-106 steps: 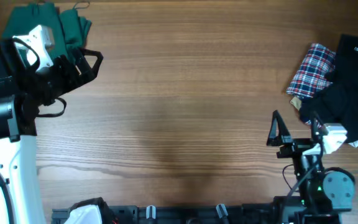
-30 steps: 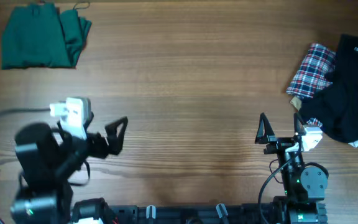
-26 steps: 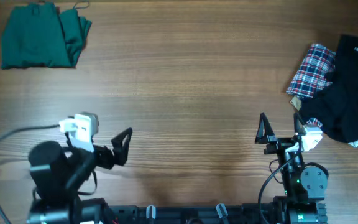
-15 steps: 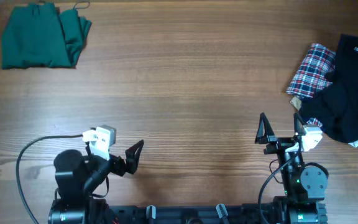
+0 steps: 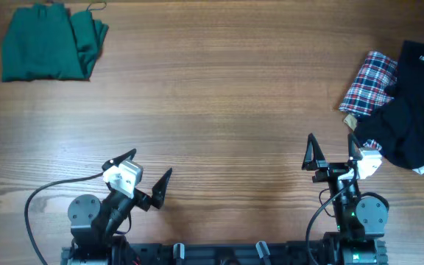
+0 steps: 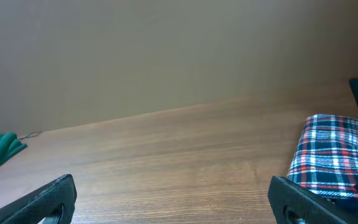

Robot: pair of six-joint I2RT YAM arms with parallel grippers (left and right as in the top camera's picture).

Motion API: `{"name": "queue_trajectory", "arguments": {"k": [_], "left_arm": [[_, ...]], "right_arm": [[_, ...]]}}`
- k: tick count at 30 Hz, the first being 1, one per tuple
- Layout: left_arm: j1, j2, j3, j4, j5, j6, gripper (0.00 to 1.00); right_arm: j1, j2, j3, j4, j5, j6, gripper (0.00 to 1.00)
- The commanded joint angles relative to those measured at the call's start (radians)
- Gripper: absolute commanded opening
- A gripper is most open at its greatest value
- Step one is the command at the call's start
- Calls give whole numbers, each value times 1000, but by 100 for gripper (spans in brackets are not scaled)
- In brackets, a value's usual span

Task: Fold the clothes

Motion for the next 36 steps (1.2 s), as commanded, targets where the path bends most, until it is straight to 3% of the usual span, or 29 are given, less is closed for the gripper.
{"name": "queue_trajectory", "arguments": {"k": [1, 10, 21, 28, 36], "left_arm": [[-7, -13, -5, 46, 12, 16, 100], [-7, -13, -5, 449, 23, 24, 100], [-7, -13, -7, 460, -31, 32, 100], [-7, -13, -55, 498, -53, 260, 100], [-7, -13, -79, 497, -115, 236, 100]], "right_arm": [[1, -8, -2, 3, -15, 14, 100], [1, -8, -2, 3, -15, 14, 100], [1, -8, -2, 3, -15, 14, 100], [1, -8, -2, 3, -15, 14, 100], [1, -8, -2, 3, -15, 14, 100]]}}
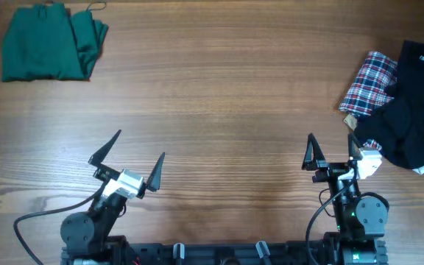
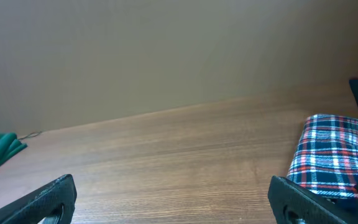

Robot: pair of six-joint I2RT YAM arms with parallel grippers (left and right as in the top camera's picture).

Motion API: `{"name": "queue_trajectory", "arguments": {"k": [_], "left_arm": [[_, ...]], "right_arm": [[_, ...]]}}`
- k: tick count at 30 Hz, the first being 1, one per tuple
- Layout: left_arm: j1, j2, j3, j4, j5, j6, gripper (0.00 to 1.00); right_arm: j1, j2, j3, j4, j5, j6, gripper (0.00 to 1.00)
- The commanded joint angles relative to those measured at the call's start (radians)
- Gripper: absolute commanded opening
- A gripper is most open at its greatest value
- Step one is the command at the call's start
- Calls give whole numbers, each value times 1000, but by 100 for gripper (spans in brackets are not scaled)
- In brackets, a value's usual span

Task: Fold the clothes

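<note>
A folded green garment [image 1: 50, 43] lies at the table's far left corner; its edge shows in the right wrist view. At the far right, a plaid garment [image 1: 368, 82] lies crumpled against a dark navy one [image 1: 417, 103]; the plaid [image 2: 331, 155] fills the right of the wrist view. My left gripper [image 1: 126, 156] stands open near the front edge, left of centre, with nothing between its fingers. My right gripper [image 1: 331, 151] stands open at the front right, just short of the dark cloth, holding nothing. Its fingers [image 2: 297, 199] frame bare wood.
The wooden table [image 1: 219, 110] spans the view between the two piles. A plain beige wall [image 2: 166, 50] rises beyond the far edge. Black cables and arm bases [image 1: 219, 254] run along the front edge.
My left gripper has turned and shifted: its fingers pointed right and lay low, and now they point away from the base, spread wide. The right arm and the clothes are unchanged.
</note>
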Motion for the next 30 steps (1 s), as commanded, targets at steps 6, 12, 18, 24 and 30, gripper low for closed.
{"name": "queue_trajectory", "arguments": {"k": [6, 12, 18, 24, 30], "left_arm": [[-6, -11, -52, 10, -256, -226, 100], [-24, -11, -67, 21, -324, -293, 100], [-25, -11, -67, -79, -392, -378, 100], [-47, -11, -67, -164, -386, -377, 100], [-51, -10, -67, -164, -386, -377, 100]], "right_arm": [[1, -8, -2, 3, -16, 14, 100], [1, -8, -2, 3, -16, 14, 100], [1, -8, -2, 3, -16, 14, 100], [1, -8, -2, 3, -16, 14, 100], [1, -8, -2, 3, -16, 14, 100]]}}
